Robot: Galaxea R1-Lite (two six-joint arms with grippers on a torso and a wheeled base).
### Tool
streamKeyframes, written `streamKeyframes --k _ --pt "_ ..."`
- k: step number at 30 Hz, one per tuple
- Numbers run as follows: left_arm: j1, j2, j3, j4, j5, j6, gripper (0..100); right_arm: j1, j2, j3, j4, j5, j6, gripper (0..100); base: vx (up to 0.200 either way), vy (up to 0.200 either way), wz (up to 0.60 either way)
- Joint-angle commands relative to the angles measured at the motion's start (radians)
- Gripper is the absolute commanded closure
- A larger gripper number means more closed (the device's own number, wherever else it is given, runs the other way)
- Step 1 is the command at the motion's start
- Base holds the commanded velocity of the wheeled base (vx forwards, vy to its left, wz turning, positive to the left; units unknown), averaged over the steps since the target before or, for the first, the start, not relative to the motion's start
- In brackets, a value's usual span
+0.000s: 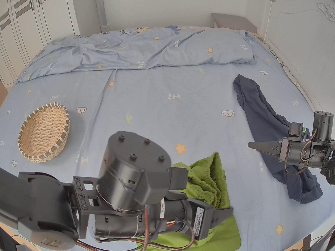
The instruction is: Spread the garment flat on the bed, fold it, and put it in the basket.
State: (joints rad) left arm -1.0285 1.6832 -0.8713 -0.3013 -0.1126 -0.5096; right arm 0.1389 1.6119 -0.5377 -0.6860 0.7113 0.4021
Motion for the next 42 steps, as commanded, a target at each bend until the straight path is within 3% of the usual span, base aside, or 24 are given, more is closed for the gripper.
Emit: streamKeyframes --k 1,3,4,7,9,13,16,18,21,25,26,27,32,42 --pt "-0.045 0.055 0.005 -0.125 0.001 -0.029 0 -0.001 0.006 0.001 -0.001 0.000 0.000 0 0.000 0.000 0.00" --pt "-0.048 0.058 0.006 -0.137 -0.001 -0.032 0 -0.001 0.006 0.001 -0.001 0.000 0.000 0 0.000 0.000 0.00" --pt "-0.073 0.096 0.018 -0.246 0.002 -0.070 0 -0.001 0.006 0.001 -0.001 0.000 0.000 0 0.000 0.000 0.00" --pt "-0.067 0.108 0.051 -0.338 0.007 -0.118 0 -0.002 0.006 0.001 -0.001 0.000 0.000 0 0.000 0.000 0.00" --pt "-0.044 0.104 0.098 -0.472 0.007 -0.181 0 -0.002 0.006 0.001 -0.001 0.000 0.000 0 0.000 0.000 0.00" --pt "0.031 0.076 0.153 -0.529 -0.001 -0.219 0 -0.001 0.011 0.001 -0.001 0.000 0.000 0 0.000 0.000 0.00" --pt "0.160 0.015 0.276 -0.524 -0.004 -0.236 0 0.004 0.002 0.002 -0.001 0.002 0.000 0 0.000 0.000 0.00" --pt "0.192 0.010 0.313 -0.529 -0.012 -0.237 0 0.005 -0.003 0.002 -0.001 0.002 0.000 0 0.000 0.000 0.00" --pt "0.364 0.009 0.486 -0.553 -0.091 -0.265 0 0.019 -0.066 0.010 0.003 0.002 0.004 0 0.000 0.000 0.00" --pt "0.461 0.013 0.614 -0.581 -0.236 -0.268 0 0.033 -0.089 0.018 0.003 0.002 0.006 0 0.000 0.000 0.00" --pt "0.461 0.013 0.614 -0.581 -0.236 -0.268 0 0.033 -0.089 0.018 0.003 0.002 0.006 0 0.000 0.000 0.00" --pt "0.493 0.016 0.660 -0.618 -0.311 -0.262 0 0.041 -0.101 0.024 0.003 0.002 0.006 0 0.000 0.000 0.00" --pt "0.521 0.138 0.684 -0.710 -0.349 -0.254 0 0.057 -0.112 0.030 0.003 0.000 0.007 0 0.000 0.000 0.00" --pt "0.547 0.397 0.805 -1.124 -0.348 -0.201 0 0.068 -0.116 0.035 0.005 0.000 0.007 0 0.000 0.000 0.00"
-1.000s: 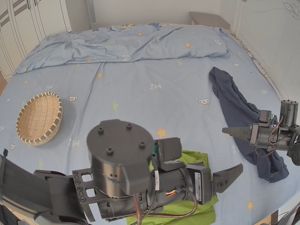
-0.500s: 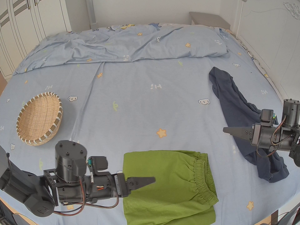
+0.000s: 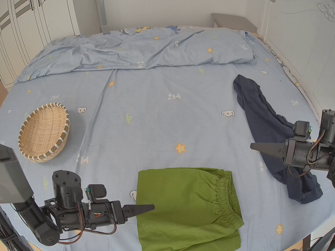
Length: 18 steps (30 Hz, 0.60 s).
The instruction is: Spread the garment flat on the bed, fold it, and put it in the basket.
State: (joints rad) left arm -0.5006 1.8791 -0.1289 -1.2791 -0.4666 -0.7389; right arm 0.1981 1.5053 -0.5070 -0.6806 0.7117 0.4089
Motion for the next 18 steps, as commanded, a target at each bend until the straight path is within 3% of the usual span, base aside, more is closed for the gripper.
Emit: streamKeyframes --k 1,3,18 --pt "0.016 0.238 0.101 -0.220 0.006 0.047 0 0.009 -0.008 0.005 0.000 0.000 0.001 0 0.000 0.000 0.00" --pt "0.010 0.293 0.129 -0.292 0.005 0.064 0 0.009 -0.007 0.005 0.000 0.000 0.001 0 0.000 0.000 0.00" --pt "0.011 0.308 0.109 -0.292 0.000 0.061 0 0.021 0.023 0.012 -0.004 0.000 -0.004 0 0.000 0.000 0.00"
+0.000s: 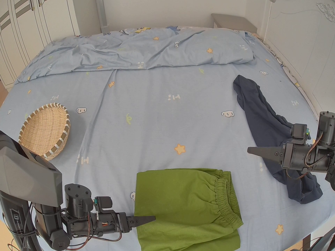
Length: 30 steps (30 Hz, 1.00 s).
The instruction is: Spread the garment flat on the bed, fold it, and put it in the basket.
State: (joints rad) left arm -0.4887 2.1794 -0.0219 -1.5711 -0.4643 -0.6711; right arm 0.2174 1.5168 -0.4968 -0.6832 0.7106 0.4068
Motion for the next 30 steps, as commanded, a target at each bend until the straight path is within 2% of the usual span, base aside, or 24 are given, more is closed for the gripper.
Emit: streamKeyframes --k 1,5,11,23,24,30 --pt "-0.005 0.007 0.004 0.000 -0.005 -0.010 0 0.002 0.011 0.000 -0.001 0.001 -0.002 0 0.000 0.000 0.00" --pt "-0.051 0.016 -0.021 0.000 -0.008 -0.021 0 0.002 0.011 0.001 -0.001 0.001 -0.002 0 0.000 0.000 0.00" --pt "-0.114 0.037 -0.110 0.000 -0.007 -0.094 0 0.002 0.011 0.003 -0.001 0.000 -0.003 0 0.000 0.000 0.00" --pt "-0.111 0.042 -0.164 0.000 -0.019 -0.096 0 0.002 0.014 0.003 -0.004 0.000 -0.005 0 0.000 0.000 0.00" --pt "-0.111 0.042 -0.162 0.000 -0.020 -0.096 100 0.002 0.016 0.003 -0.004 0.000 -0.003 0 0.000 0.000 0.00" --pt "-0.108 0.011 -0.151 0.000 -0.010 -0.097 100 0.002 0.033 0.003 -0.004 0.000 -0.005 0 0.000 0.000 0.00"
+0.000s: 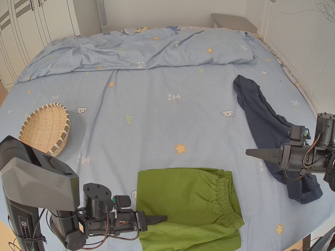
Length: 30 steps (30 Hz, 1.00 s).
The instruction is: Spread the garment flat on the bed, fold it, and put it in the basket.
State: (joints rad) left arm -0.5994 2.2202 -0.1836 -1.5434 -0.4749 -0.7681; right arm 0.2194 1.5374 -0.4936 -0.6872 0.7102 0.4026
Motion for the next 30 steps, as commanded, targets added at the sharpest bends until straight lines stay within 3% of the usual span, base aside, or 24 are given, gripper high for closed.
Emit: streamKeyframes --k 1,7,9,10,11,13,15,16,18,26,30 --pt "0.007 -0.060 0.021 -0.027 -0.001 -0.005 100 0.000 0.012 0.001 0.000 0.000 -0.001 0 0.000 0.000 0.00" --pt "0.041 -0.162 0.058 -0.027 -0.014 -0.099 100 -0.002 0.010 0.000 0.000 0.000 -0.001 0 0.000 0.000 0.00" --pt "0.092 -0.206 0.059 -0.027 -0.056 -0.103 100 -0.002 0.007 -0.002 0.000 -0.003 0.001 0 0.000 0.000 0.00" --pt "0.135 -0.243 0.061 -0.027 -0.125 -0.105 100 -0.002 0.006 -0.003 0.000 -0.012 0.001 0 0.000 0.000 0.00" --pt "0.135 -0.243 0.061 -0.027 -0.125 -0.105 100 -0.002 0.006 -0.003 0.000 -0.012 0.001 0 0.000 0.000 0.00" --pt "0.248 -0.340 0.052 0.032 -0.297 -0.108 100 -0.002 0.004 -0.005 0.000 -0.034 0.001 0 0.000 0.000 0.00" --pt "0.283 -0.370 0.042 0.066 -0.350 -0.109 100 -0.002 0.003 -0.006 0.000 -0.035 0.001 0 0.000 0.000 0.00" --pt "0.365 -0.432 0.009 0.144 -0.450 -0.109 100 -0.002 0.003 -0.008 0.002 -0.037 0.002 0 0.000 0.000 0.00" --pt "0.420 -0.490 -0.033 0.235 -0.504 -0.109 100 -0.003 0.003 -0.010 0.003 -0.037 0.002 0 0.000 0.000 0.00" --pt "0.467 -0.636 -0.194 0.592 -0.510 -0.103 100 -0.002 0.004 -0.010 0.003 -0.037 0.004 0 0.000 0.000 0.00" --pt "0.463 -0.636 -0.218 0.648 -0.510 -0.096 100 -0.002 0.007 -0.011 0.003 -0.037 0.004 0 0.000 0.000 0.00"
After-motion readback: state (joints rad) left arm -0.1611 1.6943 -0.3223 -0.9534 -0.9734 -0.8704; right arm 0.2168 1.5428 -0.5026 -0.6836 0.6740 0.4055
